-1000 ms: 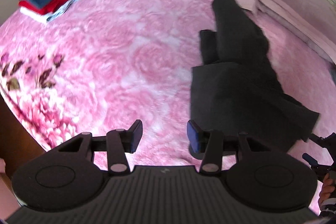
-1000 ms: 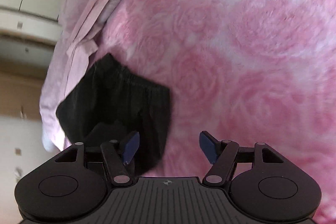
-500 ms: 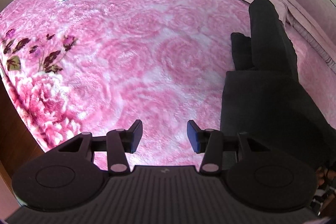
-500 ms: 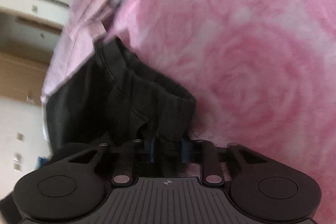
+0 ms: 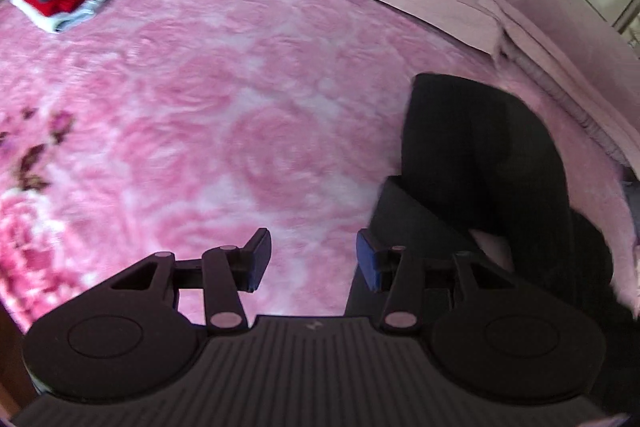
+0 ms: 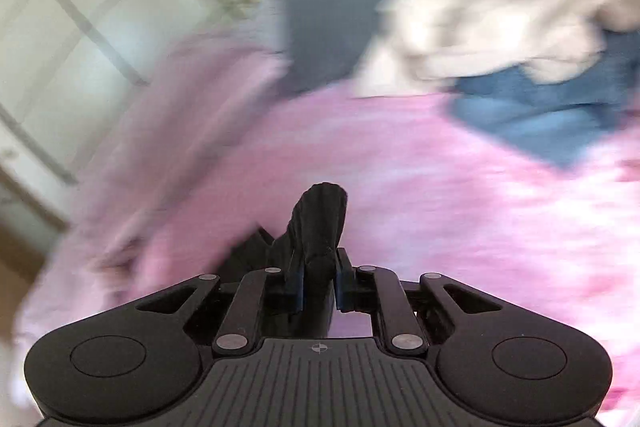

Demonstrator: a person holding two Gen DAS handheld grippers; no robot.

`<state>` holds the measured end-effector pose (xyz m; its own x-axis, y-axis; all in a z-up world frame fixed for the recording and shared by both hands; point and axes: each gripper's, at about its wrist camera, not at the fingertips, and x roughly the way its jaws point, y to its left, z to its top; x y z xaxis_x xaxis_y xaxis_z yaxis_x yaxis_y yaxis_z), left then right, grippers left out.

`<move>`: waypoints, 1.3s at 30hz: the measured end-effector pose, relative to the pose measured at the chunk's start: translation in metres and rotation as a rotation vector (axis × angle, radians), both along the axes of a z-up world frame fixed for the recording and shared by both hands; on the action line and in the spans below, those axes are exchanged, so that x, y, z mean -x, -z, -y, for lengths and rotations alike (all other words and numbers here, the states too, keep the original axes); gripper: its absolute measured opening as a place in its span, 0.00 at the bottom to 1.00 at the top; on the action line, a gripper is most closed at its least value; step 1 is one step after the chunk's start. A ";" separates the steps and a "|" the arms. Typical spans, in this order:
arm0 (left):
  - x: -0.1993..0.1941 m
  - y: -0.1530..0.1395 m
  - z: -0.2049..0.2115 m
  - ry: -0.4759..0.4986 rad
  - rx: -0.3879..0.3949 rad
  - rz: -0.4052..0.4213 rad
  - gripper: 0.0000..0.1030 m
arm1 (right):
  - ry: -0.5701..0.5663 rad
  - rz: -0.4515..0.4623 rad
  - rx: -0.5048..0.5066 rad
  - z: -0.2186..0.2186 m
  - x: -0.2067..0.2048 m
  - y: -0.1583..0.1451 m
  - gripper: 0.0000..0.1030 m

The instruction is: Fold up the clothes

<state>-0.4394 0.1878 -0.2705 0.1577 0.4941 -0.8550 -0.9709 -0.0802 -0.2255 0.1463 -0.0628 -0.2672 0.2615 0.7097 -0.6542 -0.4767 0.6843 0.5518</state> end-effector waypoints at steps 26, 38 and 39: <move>-0.005 0.033 -0.084 -0.009 0.016 0.212 0.07 | 0.062 -0.242 0.022 0.028 -0.008 0.060 0.08; 0.136 -0.055 -0.037 -0.265 -0.239 0.160 0.16 | -0.093 -0.200 -0.328 -0.008 0.046 -0.032 0.08; 0.146 -0.046 -0.029 -0.295 -0.215 0.150 0.16 | -0.101 -0.197 -0.299 -0.006 0.050 -0.031 0.08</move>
